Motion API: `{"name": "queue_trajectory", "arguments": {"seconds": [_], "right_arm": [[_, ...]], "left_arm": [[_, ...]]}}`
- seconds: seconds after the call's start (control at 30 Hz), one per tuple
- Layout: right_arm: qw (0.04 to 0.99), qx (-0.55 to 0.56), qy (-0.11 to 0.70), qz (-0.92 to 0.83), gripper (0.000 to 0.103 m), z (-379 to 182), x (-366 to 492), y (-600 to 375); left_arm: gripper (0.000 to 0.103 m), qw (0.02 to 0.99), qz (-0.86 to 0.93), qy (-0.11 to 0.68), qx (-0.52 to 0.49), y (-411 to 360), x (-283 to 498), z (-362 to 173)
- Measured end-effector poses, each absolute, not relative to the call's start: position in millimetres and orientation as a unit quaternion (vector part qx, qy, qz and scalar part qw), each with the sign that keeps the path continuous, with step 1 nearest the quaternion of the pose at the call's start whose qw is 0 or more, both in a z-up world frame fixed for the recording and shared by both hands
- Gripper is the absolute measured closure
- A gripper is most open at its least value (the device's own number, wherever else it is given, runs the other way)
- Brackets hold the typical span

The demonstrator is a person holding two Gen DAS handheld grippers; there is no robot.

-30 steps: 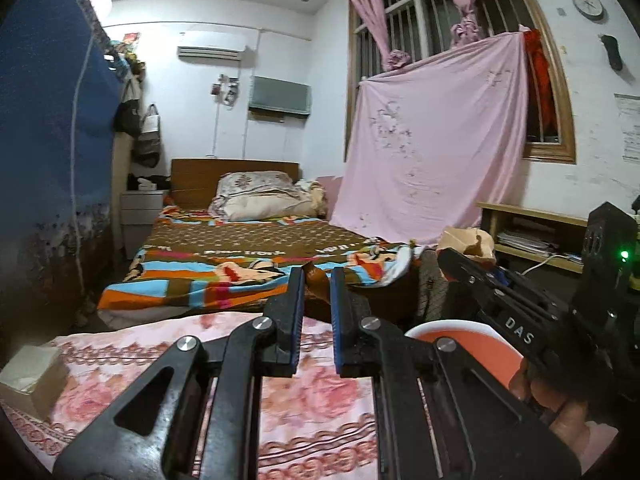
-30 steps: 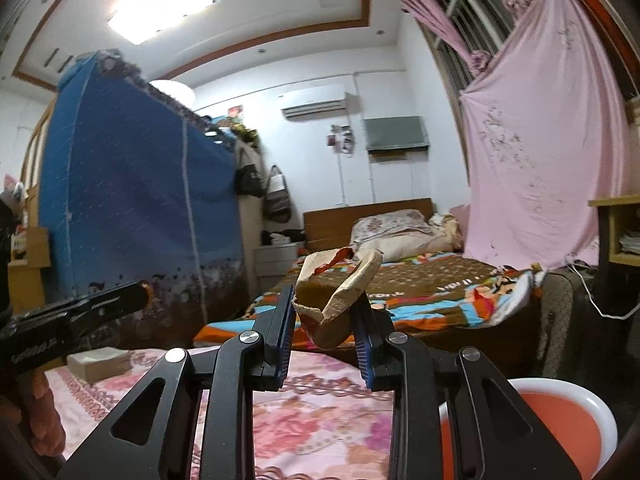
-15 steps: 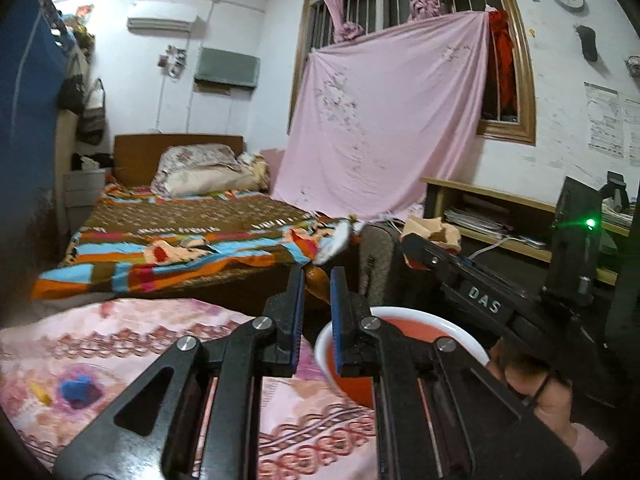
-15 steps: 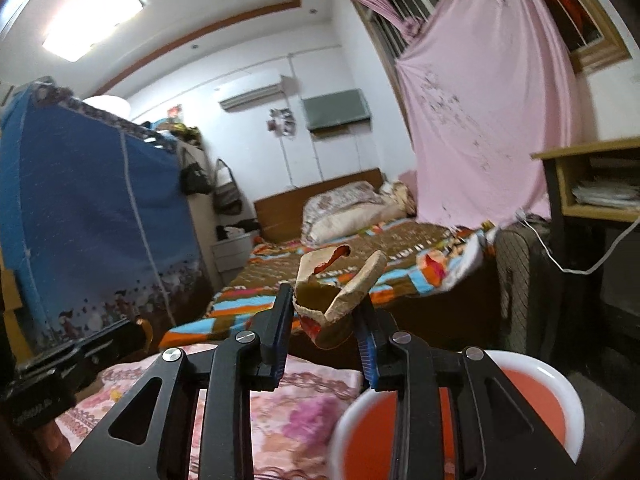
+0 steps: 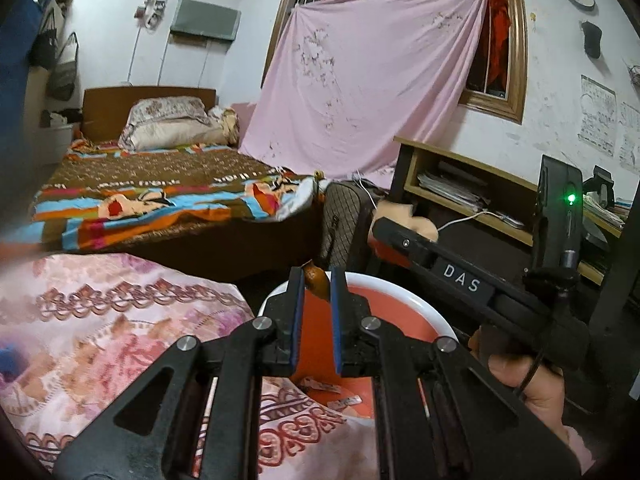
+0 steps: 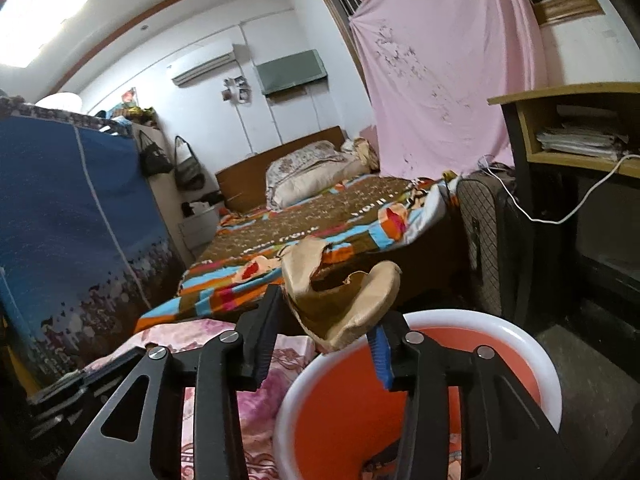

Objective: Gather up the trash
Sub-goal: 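Carry both items over the bucket and open both grippers to drop them, then move both tools back over the bedspread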

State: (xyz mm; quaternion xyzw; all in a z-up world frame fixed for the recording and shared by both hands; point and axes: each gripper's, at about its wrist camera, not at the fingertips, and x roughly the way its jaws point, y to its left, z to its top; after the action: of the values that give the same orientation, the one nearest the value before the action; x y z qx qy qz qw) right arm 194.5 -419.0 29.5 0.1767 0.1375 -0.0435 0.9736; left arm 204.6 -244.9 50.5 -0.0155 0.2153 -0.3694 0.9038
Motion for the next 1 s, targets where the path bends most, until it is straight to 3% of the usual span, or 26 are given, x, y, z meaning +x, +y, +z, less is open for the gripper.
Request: {"name": "queue_trajectory", "arguments": {"seconds": [0.33, 0.47, 0.77, 1.0], "right_arm": [[0.969, 0.191, 0.144, -0.062, 0.054, 27.5, 192.5, -428.2], [0.969, 0.192, 0.145, -0.064, 0.052, 27.2, 193.2, -429.3], [0.97, 0.187, 0.139, -0.066, 0.049, 27.9, 192.9, -429.7], [0.976, 0.177, 0.115, -0.06, 0.036, 34.8, 191.0, -420.8]], "left_arm": [[0.103, 0.888, -0.382, 0.253, -0.025, -259.3, 214.9, 42.3], [0.093, 0.883, -0.385, 0.266, -0.033, -258.7, 217.7, 39.2], [0.086, 0.906, -0.343, 0.244, -0.053, -239.9, 216.2, 45.9], [0.073, 0.928, -0.292, 0.22, -0.073, -212.3, 219.9, 57.1]]}}
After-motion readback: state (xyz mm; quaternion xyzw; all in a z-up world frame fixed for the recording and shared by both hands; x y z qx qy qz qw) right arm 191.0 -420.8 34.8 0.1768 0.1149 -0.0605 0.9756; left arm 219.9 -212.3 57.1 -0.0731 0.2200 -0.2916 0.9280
